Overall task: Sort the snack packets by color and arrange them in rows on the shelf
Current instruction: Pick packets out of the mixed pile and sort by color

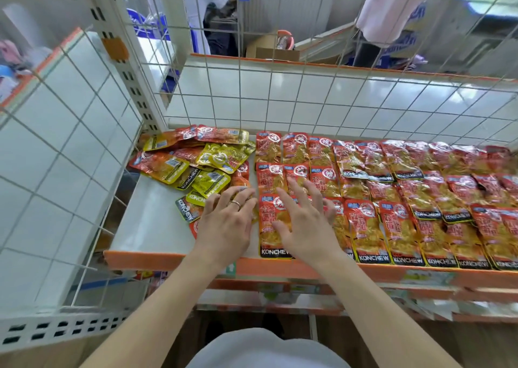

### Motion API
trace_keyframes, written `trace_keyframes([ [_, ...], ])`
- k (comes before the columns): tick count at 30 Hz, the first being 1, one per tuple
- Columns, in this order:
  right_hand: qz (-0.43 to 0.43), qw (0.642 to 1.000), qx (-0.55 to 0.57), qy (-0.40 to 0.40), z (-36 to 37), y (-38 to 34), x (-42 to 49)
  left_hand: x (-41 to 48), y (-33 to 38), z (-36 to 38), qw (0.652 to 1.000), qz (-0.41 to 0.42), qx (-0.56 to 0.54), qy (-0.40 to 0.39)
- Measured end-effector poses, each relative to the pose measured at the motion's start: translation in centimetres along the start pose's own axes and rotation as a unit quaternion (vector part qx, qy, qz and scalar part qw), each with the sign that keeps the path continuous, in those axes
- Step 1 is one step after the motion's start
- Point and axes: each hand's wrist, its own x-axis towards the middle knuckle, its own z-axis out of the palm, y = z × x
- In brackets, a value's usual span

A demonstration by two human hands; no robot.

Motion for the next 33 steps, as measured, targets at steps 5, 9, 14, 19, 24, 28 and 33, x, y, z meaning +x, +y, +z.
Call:
trace_keyframes([
  [5,-0.038,0.994,-0.052,-0.085,-0.6,-0.3,0.7,-0.2,-0.4,-0.7,1.0,0.002,0.008,-0.003],
  [9,-0.026,0.995,-0.047,-0.085,-0.4,-0.6,0.4,3.2,0.4,-2.1,0.999,-0.018,-0.022,-0.026],
  [14,-0.09,0.988,-0.089,-0.083,0.5,-0.8,0.1,10.5,0.5,-1.8,0.988,-0.003,-0.003,-0.152],
  [19,-0.099,0.985,-0.102,-0.103,0.5,-1.0,-0.5,12.8,-0.6,0.5,0.964,0.036,0.071,-0.253],
  [24,-0.09,0.986,-0.088,-0.107,0.8,-1.1,-0.8,12.9,-0.9,0.3,0.968,0.046,0.053,-0.241],
  [28,-0.086,0.986,-0.087,-0.112,0.0,-1.6,-0.7,12.6,-0.9,-0.1,0.969,0.059,0.056,-0.233],
  [33,-0.075,0.997,0.027,-0.006,-1.6,-2.7,1.3,8.2,-1.7,-2.4,0.998,-0.038,-0.032,-0.034],
])
